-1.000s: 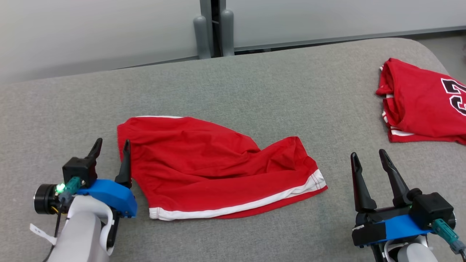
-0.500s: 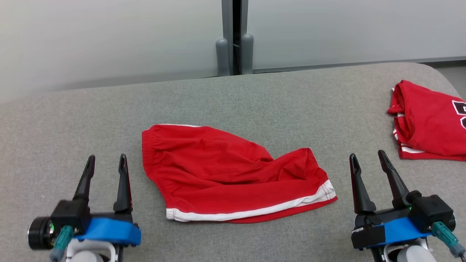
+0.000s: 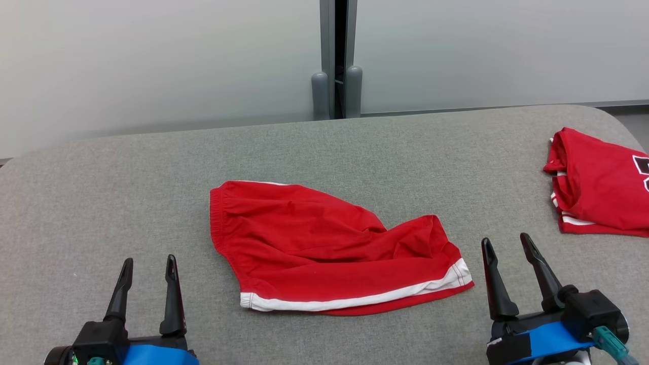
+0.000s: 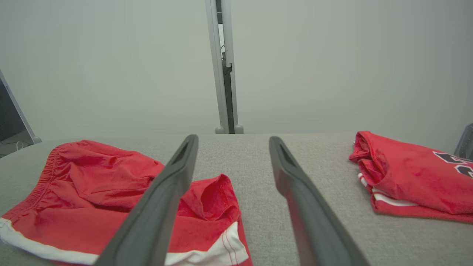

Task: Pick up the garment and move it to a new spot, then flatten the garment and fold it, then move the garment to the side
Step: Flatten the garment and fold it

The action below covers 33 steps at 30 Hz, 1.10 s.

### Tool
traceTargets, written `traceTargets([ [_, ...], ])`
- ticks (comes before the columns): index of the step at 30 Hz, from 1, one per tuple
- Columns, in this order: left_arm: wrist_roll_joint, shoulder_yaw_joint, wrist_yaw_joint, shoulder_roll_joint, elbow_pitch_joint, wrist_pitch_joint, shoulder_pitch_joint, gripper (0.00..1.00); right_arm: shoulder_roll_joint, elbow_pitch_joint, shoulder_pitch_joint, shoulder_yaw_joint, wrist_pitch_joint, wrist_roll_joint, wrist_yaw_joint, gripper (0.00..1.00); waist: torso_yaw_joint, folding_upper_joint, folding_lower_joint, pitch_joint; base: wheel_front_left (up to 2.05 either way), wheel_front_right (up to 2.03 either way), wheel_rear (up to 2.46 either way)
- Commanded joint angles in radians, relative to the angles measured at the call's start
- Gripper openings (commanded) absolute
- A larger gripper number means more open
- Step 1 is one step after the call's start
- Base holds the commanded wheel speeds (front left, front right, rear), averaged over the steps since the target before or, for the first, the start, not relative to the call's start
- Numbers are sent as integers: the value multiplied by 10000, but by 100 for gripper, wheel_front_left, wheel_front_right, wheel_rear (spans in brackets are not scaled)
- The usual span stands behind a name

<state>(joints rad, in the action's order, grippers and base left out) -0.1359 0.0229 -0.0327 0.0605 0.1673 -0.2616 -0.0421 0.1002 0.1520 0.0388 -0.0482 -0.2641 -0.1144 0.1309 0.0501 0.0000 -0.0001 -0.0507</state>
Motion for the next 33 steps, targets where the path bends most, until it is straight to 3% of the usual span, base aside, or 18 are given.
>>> traceTargets([
  [1,67,-73,43,5,38,-43,120,100,-36,29,-149,-20,4,46,-4,100,-3,0,1,21,0,0,0],
  [7,137,-77,217,-39,160,-41,-16,100,58,146,-89,-43,4,16,-4,100,42,0,1,7,0,0,0],
  [15,186,750,792,-78,996,-43,-392,100,451,1129,240,-161,4,97,-4,100,67,0,1,-248,0,0,0],
  [23,349,1888,1233,-76,2427,-42,-793,100,1111,2487,937,-1110,4,-5,-4,100,87,0,1,-631,0,0,0],
  [33,463,2442,1479,11,3981,-42,-1583,100,1778,3652,1840,-2427,4,-469,-4,100,62,0,1,-998,0,0,0],
])
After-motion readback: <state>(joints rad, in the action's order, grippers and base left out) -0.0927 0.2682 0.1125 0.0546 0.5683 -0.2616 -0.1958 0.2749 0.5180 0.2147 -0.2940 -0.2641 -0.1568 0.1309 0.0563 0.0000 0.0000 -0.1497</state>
